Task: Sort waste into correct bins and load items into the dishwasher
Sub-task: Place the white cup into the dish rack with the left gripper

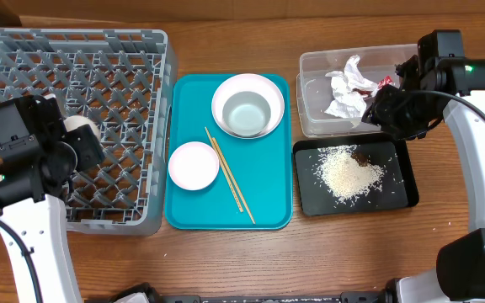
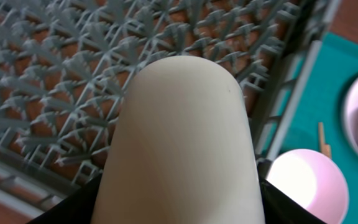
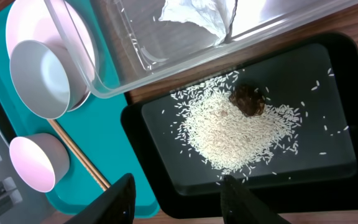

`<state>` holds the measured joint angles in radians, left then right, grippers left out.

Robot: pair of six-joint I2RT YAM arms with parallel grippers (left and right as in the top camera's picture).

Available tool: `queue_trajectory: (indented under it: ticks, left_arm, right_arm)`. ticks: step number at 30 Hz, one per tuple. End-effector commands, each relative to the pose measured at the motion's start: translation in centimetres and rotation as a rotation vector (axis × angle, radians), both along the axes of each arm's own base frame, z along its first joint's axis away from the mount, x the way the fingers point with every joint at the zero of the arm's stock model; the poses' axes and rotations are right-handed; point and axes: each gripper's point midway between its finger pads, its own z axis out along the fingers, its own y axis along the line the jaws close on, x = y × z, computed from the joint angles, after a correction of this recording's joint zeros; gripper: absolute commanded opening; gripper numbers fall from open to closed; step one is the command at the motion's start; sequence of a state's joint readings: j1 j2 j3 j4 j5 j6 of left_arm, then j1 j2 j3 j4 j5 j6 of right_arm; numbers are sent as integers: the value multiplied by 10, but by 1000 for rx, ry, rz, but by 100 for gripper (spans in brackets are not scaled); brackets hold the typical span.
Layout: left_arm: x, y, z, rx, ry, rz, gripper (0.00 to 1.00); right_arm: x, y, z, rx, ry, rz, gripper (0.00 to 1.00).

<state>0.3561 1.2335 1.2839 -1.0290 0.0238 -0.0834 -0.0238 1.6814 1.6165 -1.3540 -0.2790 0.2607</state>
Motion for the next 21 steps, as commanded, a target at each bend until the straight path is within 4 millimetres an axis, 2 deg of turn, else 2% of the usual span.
queue_trajectory:
  ticks: [1,9,21]
  left_arm:
    - [-9,20,-20,30,108,127,62]
    - [-9,29,-63,17,283,155,62]
    - [-4,35,-103,-10,409,176,68]
  right_arm:
    - [-1,-3,14,-23,-50,3,47]
    - [-5,-4,13,-32,-40,26,47]
    - [-7,-4,12,-32,-32,26,47]
